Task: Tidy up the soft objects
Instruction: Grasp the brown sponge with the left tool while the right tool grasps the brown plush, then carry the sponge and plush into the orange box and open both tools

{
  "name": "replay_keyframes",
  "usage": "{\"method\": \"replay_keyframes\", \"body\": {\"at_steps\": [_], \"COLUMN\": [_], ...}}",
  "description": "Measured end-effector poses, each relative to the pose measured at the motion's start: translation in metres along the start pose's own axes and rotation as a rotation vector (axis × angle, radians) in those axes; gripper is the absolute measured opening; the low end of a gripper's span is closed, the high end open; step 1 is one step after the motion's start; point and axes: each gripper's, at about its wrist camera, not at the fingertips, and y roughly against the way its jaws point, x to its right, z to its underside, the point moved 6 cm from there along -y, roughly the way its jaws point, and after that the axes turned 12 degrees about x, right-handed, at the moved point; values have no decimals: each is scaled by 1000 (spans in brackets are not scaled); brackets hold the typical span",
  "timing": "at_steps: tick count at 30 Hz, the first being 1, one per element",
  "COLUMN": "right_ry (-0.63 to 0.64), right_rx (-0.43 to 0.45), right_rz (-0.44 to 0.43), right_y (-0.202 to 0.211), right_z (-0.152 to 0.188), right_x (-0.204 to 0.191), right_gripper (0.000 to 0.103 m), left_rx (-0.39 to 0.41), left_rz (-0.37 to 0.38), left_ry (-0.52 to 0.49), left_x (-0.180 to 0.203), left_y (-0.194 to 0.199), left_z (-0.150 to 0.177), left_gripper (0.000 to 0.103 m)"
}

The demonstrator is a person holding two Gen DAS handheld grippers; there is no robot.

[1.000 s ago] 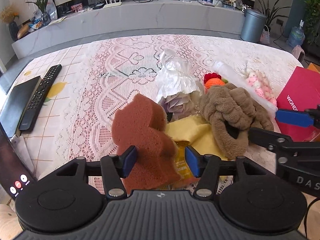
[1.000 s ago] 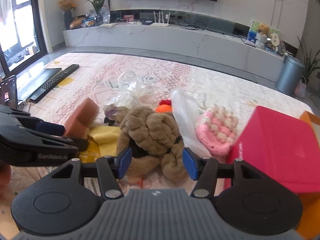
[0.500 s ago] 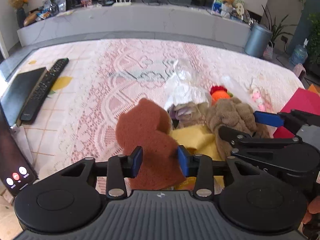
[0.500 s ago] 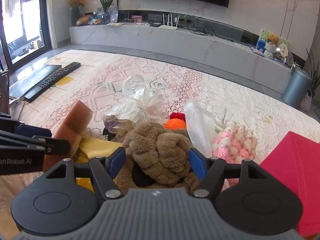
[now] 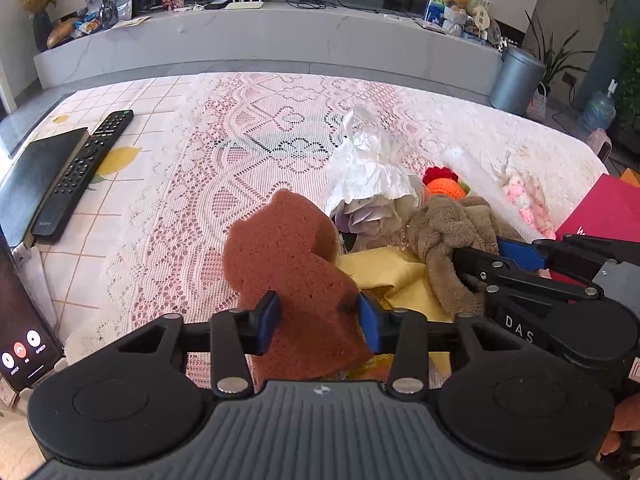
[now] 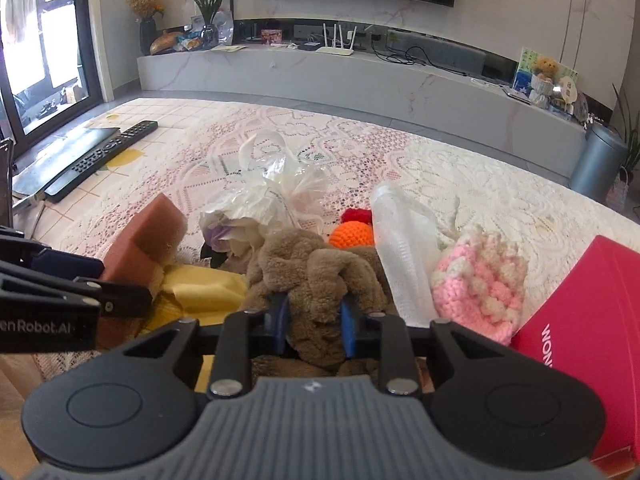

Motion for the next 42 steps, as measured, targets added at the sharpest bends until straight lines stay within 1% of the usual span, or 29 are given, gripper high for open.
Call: {"method": "replay_keyframes", "body": {"at_steps": [2,5,11,17,20,26,30,35,42], "right_ry": [11,-13,-58,-112,-119,-141,-165,-216,-269], "right_rx": [11,32,67,94,111,131,145,167,170], "right_rz": [1,-11,-52,-120,-130,-111,-77,-17,79], "right_y": [4,16,46,90,113,164,199,238,282], "right_z": [-2,-9,-26,-38,-39,-35,-30,-20,-14], "right_x": [-2,0,5,2,0,7,22,57,126], "right_gripper": [20,19,19,19,19,19,19,20,20], "left_rx": [14,40,120,187,214,243,255,255,231], "left_rz": [-6,-15,-19,9,38,127,206,348,548], "left_ry": [1,8,7,15,21,19,4,-12,-64], "left_x": [0,-2,0,7,14,39,64,106,180], "left_y": [4,12,38,76,95,134,156,174,175], "left_z": [-1,-4,-13,-21,-24,-21,-20,-20,-31], "left_gripper": [33,27,24,23,23,23,23,23,23]}}
